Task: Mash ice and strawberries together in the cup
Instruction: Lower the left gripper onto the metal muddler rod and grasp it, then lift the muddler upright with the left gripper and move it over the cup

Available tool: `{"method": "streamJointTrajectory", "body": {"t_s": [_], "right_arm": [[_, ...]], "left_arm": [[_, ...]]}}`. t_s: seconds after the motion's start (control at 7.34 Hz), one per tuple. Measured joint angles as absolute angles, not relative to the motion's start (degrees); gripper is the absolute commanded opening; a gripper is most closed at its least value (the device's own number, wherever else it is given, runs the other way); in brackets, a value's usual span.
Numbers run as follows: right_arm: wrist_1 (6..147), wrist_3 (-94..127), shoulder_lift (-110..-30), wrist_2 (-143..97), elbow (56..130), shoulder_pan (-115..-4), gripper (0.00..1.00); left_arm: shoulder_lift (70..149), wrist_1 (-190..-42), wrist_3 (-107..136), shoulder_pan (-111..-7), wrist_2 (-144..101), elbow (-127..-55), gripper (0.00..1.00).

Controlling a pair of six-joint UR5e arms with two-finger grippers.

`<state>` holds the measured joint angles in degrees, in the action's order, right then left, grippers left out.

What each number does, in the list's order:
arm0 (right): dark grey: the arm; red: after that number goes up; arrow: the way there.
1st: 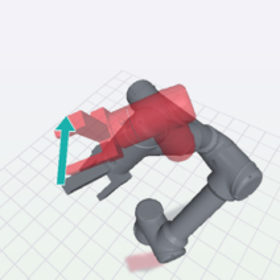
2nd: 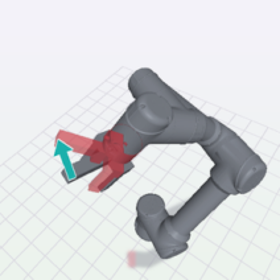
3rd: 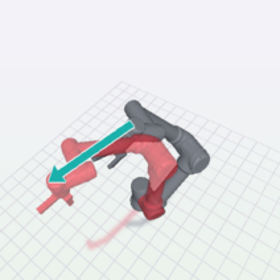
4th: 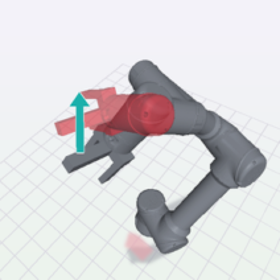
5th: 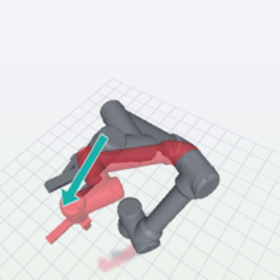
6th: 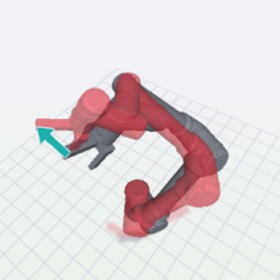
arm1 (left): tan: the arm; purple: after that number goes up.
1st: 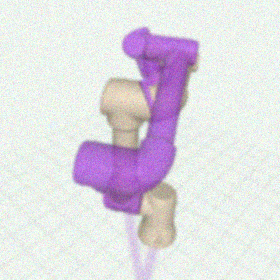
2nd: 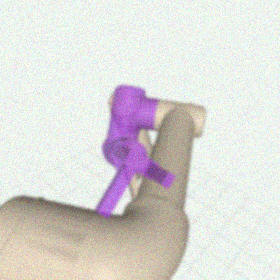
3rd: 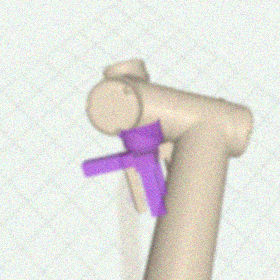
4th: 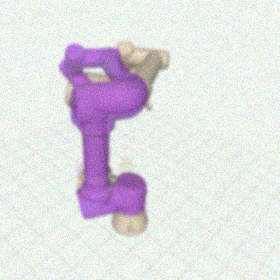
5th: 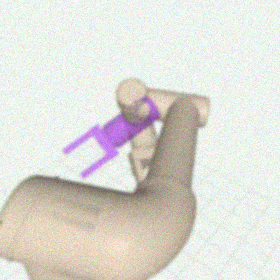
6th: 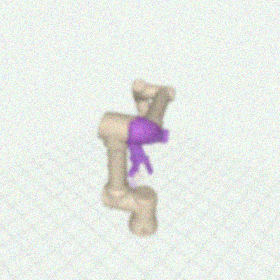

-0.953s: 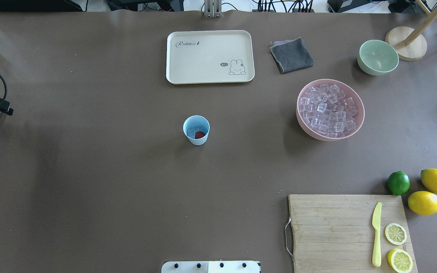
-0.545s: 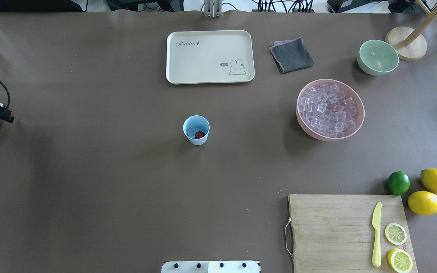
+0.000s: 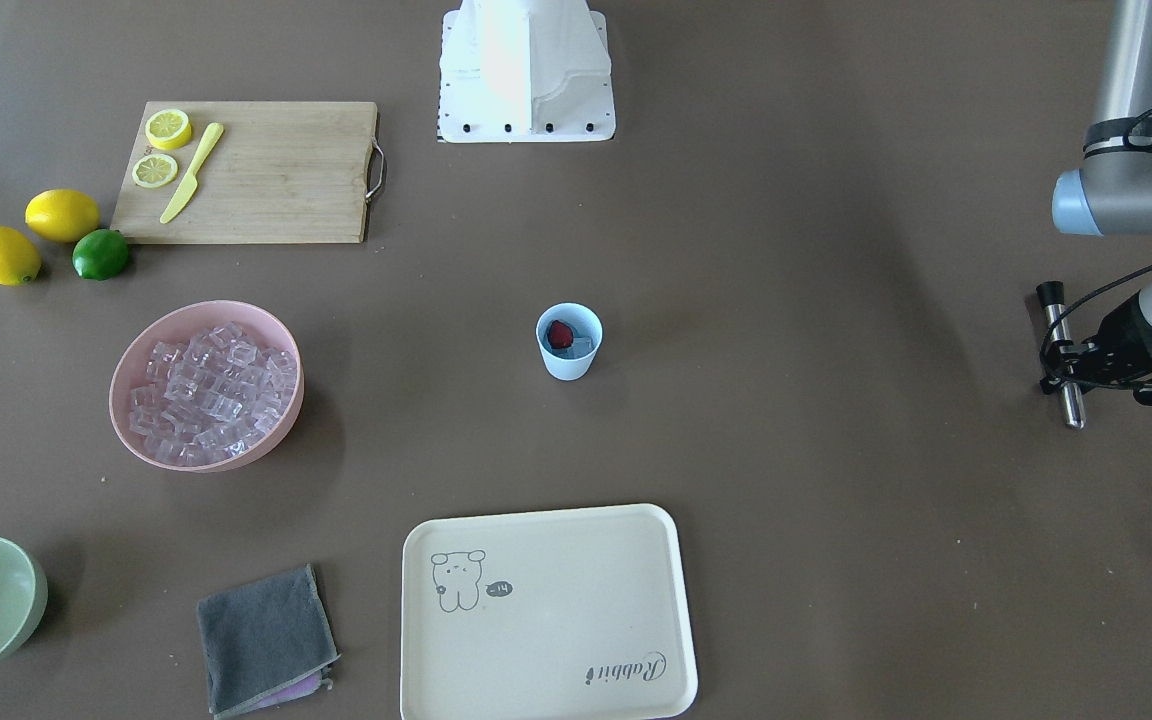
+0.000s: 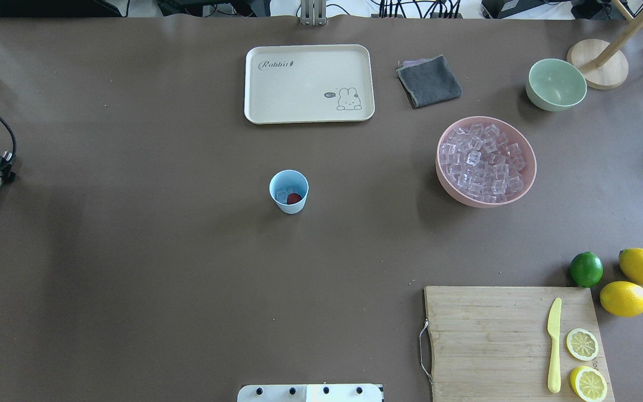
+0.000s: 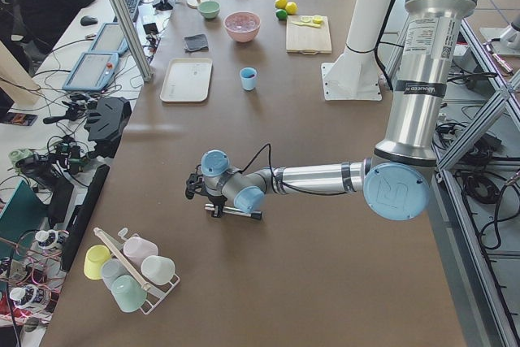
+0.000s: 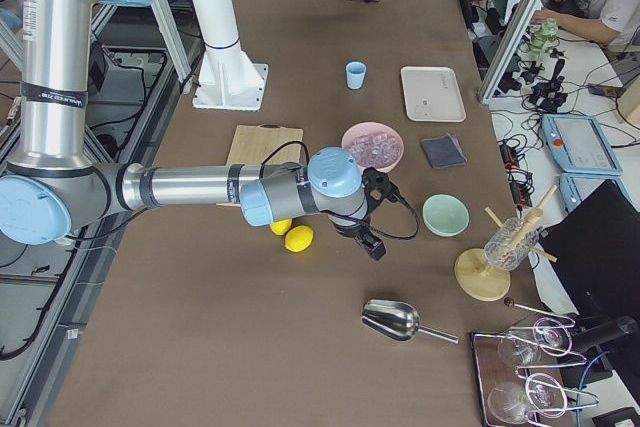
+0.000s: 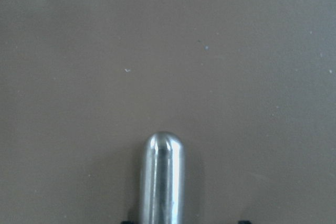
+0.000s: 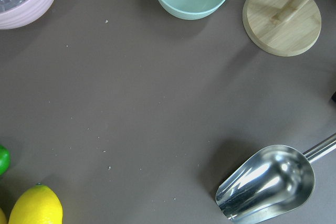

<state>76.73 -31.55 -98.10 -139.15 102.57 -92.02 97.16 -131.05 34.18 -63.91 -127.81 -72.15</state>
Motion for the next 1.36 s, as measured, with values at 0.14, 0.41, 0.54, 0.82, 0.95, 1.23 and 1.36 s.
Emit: {"method": "streamJointTrajectory", "body": {"t_s": [0.14, 0.41, 0.54, 0.82, 0.95, 1.23, 1.36], "right_arm": [[76.7, -31.6, -98.3, -139.2, 102.5, -92.0, 0.99], [76.7, -31.6, -98.8, -139.3, 102.6, -92.0, 0.99], [76.7, -31.6, -98.8, -139.1, 102.5, -92.0, 0.99], [76.8, -31.5, -98.3, -137.9, 102.4, -92.0, 0.99], [76.9, -31.4, -97.9, -137.8, 102.2, -92.1, 0.99], [77.2, -30.7, -97.2, -137.4, 100.4, -92.1, 0.99], [77.7, -30.2, -96.5, -137.0, 99.2, -92.0, 0.99]], "left_arm": [[97.4, -130.9, 34.3, -64.0, -128.0, -72.5, 0.00], [97.6, -130.0, 34.9, -64.4, -127.4, -76.4, 0.00], [98.7, -129.2, 35.7, -64.4, -127.0, -79.3, 0.00], [103.4, -128.3, 42.5, -64.4, -126.7, -85.5, 0.00], [106.6, -127.9, 48.5, -64.2, -125.7, -89.3, 0.00], [112.6, -127.6, 55.4, -60.4, -117.5, -95.9, 0.00], [114.6, -127.7, 57.4, -55.4, -109.7, -99.1, 0.00]]}}
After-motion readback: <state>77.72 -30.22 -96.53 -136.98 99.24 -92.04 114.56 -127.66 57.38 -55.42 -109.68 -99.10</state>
